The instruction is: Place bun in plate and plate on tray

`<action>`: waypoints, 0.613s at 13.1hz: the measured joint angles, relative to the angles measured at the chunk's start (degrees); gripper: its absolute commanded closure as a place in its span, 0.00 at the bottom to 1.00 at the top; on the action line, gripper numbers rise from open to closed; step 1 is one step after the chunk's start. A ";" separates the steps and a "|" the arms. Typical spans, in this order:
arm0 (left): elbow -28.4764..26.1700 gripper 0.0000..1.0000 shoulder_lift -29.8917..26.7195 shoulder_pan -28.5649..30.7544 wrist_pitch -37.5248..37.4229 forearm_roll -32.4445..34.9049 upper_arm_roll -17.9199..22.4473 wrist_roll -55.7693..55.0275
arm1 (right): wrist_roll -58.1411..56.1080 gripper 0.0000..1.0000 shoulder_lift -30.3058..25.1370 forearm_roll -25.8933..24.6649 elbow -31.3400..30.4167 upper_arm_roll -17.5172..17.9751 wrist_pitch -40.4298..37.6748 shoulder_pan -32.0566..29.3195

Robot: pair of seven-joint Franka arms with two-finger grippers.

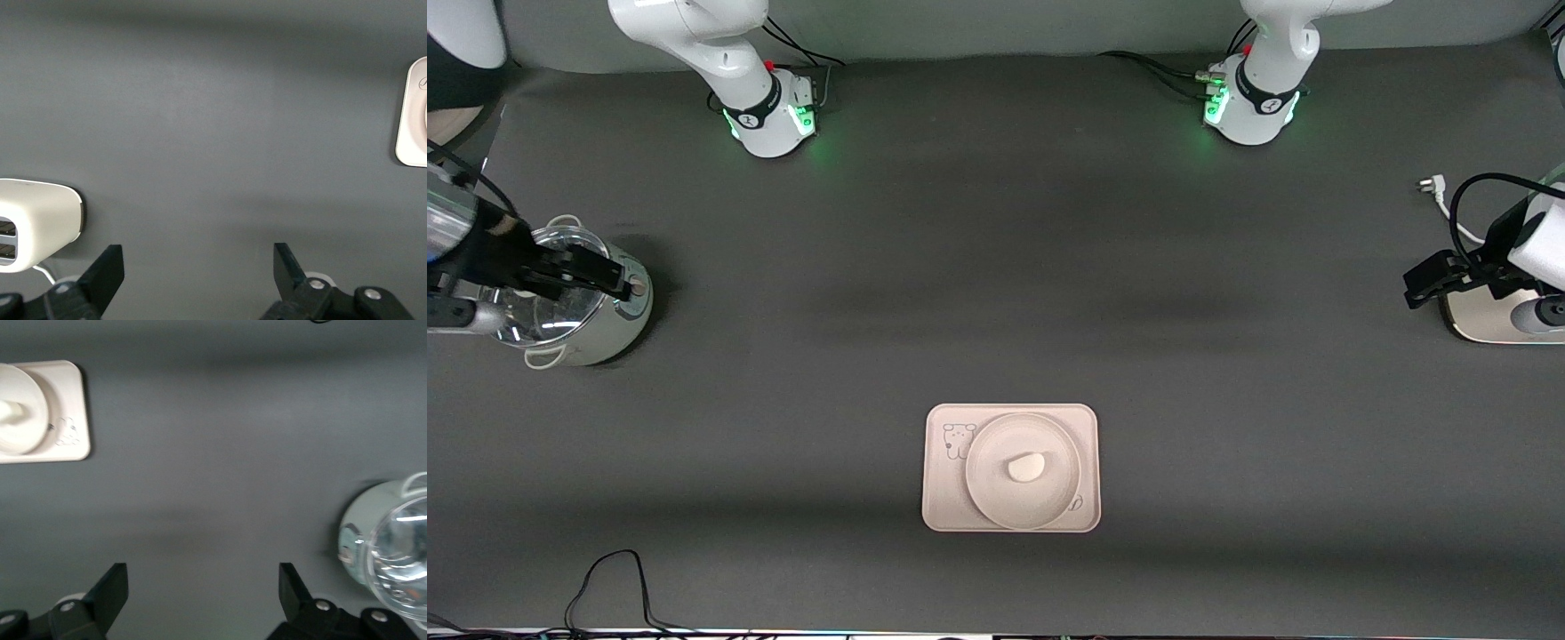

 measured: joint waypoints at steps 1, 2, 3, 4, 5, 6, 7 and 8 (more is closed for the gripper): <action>0.00 0.00 0.00 0.00 0.00 -0.10 0.01 0.00 | -1.12 0.00 -0.29 -0.62 -0.19 -0.38 -0.18 -0.41; 0.00 0.00 0.01 0.00 0.01 -0.28 0.02 0.00 | -1.88 0.00 -0.32 -1.35 -0.26 -0.92 -0.18 -0.48; 0.00 0.00 0.03 0.00 0.01 -0.52 0.05 0.00 | -2.36 0.00 -0.32 -1.72 -0.40 -1.38 -0.18 -0.49; 0.00 0.00 0.07 0.00 0.01 -0.66 0.08 0.00 | -2.75 0.00 -0.32 -1.89 -0.57 -1.85 -0.18 -0.49; 0.00 0.00 0.11 0.00 0.01 -0.73 0.10 0.00 | -3.68 0.00 -0.32 -1.99 -0.72 -2.39 -0.16 -0.49; 0.00 0.00 0.12 0.02 0.01 -0.79 0.13 0.00 | -4.81 0.00 -0.32 -2.03 -0.81 -2.97 -0.14 -0.49; 0.00 0.00 0.13 0.07 0.01 -0.80 0.16 0.00 | -5.61 0.00 -0.32 -2.03 -0.84 -3.60 -0.14 -0.50; 0.00 0.00 0.14 0.19 0.01 -0.82 0.22 0.00 | -6.04 0.00 -0.32 -2.04 -0.88 -4.06 -0.14 -0.50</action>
